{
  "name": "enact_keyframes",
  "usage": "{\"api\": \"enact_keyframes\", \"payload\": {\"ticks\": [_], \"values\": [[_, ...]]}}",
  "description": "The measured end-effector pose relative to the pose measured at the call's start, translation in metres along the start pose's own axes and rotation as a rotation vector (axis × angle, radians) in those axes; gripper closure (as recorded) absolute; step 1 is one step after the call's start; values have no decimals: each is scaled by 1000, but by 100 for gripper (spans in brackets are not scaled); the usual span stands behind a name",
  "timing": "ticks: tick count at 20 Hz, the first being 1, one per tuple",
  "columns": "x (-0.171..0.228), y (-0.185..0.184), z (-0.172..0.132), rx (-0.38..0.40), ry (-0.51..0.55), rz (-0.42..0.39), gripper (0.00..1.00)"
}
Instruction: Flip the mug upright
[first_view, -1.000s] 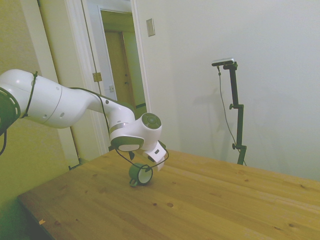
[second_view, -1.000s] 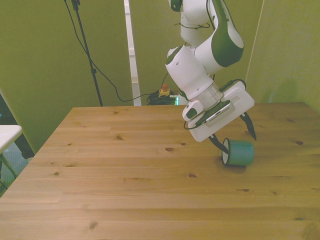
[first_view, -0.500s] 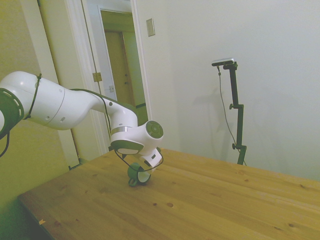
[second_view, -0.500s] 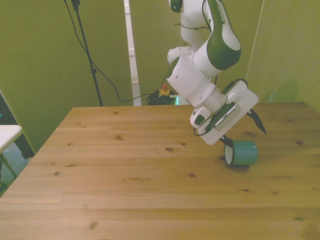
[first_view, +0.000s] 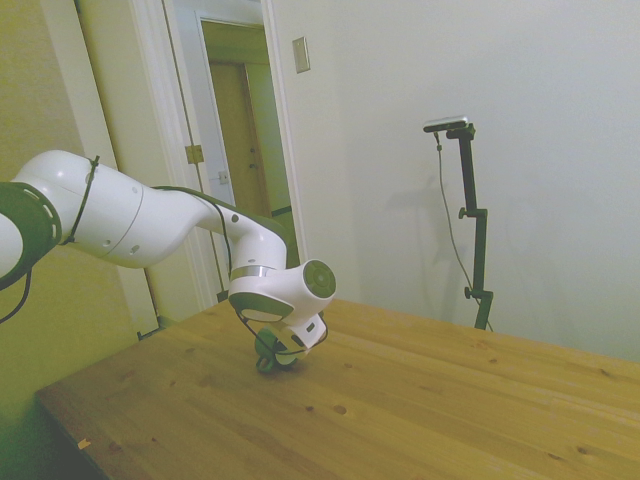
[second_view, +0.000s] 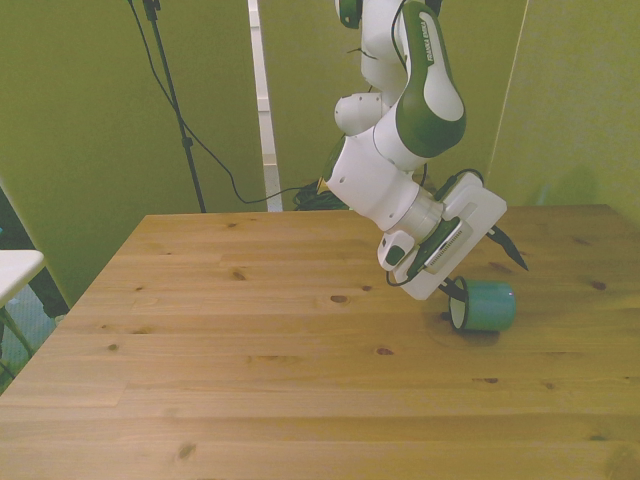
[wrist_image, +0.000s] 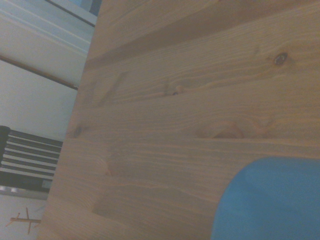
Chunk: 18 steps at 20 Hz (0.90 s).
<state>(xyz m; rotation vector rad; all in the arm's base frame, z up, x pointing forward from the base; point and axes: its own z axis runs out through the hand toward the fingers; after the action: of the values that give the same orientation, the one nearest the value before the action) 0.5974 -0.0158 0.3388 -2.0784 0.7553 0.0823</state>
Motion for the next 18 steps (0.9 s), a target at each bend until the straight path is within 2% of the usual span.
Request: {"api": "enact_keyframes", "payload": {"ticks": [18], "values": [[3, 9, -8, 19, -4, -28, 100]]}}
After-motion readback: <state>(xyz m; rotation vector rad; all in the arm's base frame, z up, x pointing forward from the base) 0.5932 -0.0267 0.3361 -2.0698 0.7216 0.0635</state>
